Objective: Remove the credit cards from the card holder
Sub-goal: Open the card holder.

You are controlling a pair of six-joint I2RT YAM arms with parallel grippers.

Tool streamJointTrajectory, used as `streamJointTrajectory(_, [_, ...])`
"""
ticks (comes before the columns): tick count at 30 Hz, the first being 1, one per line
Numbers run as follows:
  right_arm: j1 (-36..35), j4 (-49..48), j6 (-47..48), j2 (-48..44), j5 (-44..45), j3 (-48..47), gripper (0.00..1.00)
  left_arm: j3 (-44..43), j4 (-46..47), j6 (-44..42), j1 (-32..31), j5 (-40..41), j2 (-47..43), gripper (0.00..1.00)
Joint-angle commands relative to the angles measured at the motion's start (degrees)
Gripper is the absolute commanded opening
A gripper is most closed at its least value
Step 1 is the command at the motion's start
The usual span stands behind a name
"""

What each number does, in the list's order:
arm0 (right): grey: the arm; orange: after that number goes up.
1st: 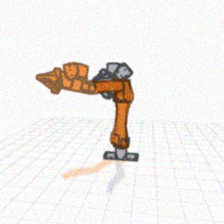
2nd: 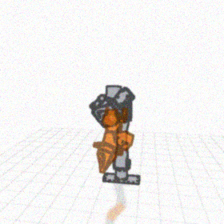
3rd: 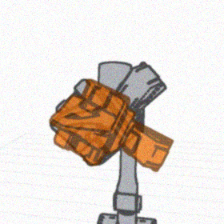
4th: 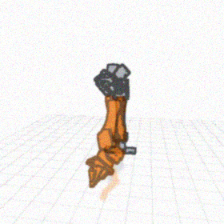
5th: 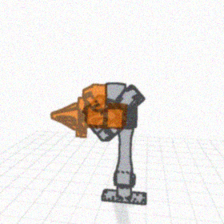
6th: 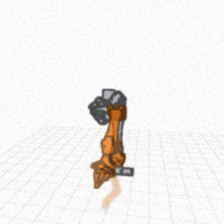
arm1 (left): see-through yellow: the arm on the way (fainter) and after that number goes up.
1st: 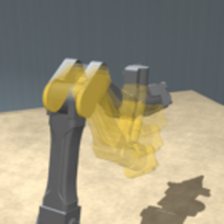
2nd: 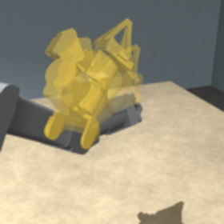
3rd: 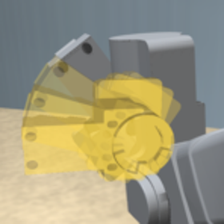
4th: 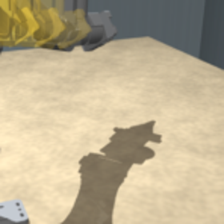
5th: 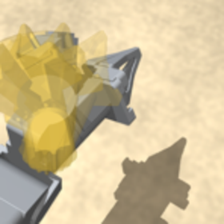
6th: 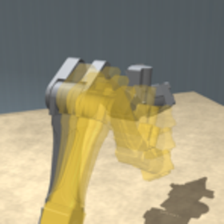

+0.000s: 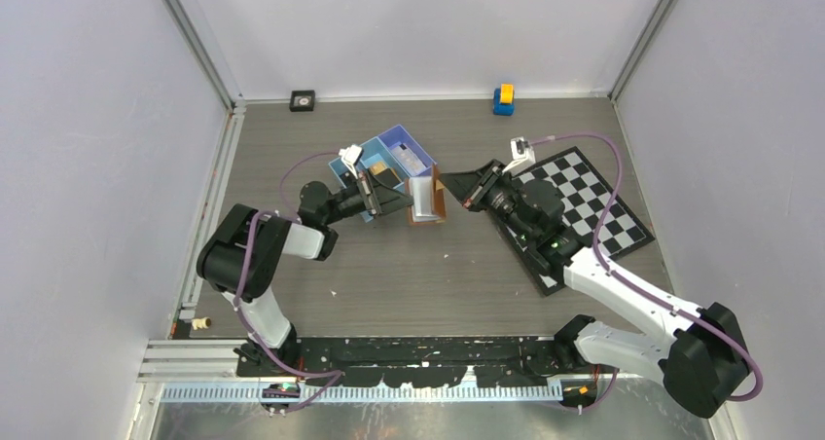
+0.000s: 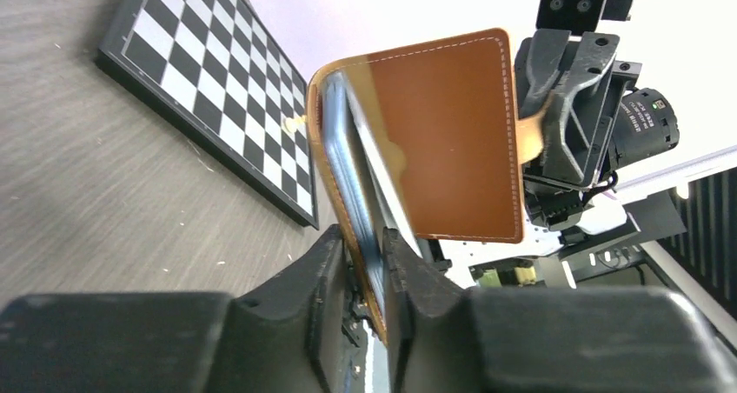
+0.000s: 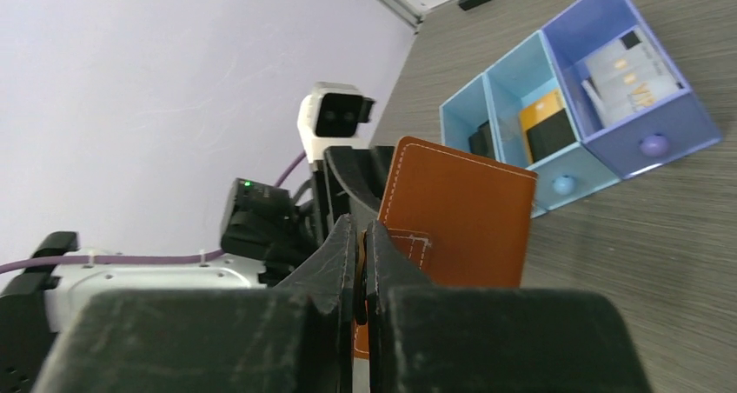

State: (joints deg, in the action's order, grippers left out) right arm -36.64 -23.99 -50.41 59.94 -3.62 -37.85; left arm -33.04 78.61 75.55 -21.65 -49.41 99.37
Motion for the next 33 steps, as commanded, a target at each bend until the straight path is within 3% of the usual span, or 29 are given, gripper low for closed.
streamJointTrajectory(1, [-0.1, -0.67, 2.95, 2.18, 2.23, -0.16, 0.02, 0.49, 3.39, -1.97, 0.67, -0.36, -1.67, 0.16])
streamJointTrajectory(3, [-0.09, -0.35, 3.65, 4.22, 0.32, -1.25, 0.06, 0.32, 3.21, -2.02, 0.77, -0.58, -1.23, 0.03])
streamJointTrajectory(6, [-0.09, 1.77, 4.48, 7.41, -0.26, -2.89, 0.16, 0.42, 0.33, -3.61, 1.35, -0.65, -1.72, 0.0])
streamJointTrajectory(7, [-0.12, 2.82, 5.0, 8.41, -0.37, -3.37, 0.22, 0.43, -1.6, -4.87, 1.61, -0.56, -2.36, 0.0])
streamJointTrajectory(10, [-0.18, 6.42, 6.65, 11.89, -1.48, -5.48, 0.6, 0.4, -15.29, -11.99, 1.96, 0.86, -7.46, 0.0])
streamJointTrajectory(13, [-0.52, 8.28, 7.87, 15.62, -2.62, -7.71, 0.79, -0.46, -35.16, -24.64, 1.96, 5.29, -15.62, 0.0])
streamJointTrajectory(16, [-1.6, 8.83, 9.45, 18.3, -2.21, -8.91, 0.82, -1.95, -51.43, -34.4, 1.47, 12.31, -23.44, 0.0])
streamJointTrajectory(21, [-4.68, 8.73, 12.68, 18.45, -1.09, -9.66, 0.85, -3.79, -60.96, -40.07, 0.06, 18.14, -27.36, 0.0])
streamJointTrajectory(26, [-9.55, 11.31, 19.17, 17.04, 6.9, -10.37, 0.86, -5.88, -65.85, -41.72, -0.32, 19.9, -26.08, 0.0])
streamJointTrajectory(33, [-12.85, 16.81, 21.73, 22.54, 13.83, -14.81, 0.88, -4.95, -64.04, -40.5, -0.58, 19.38, -27.21, 0.0])
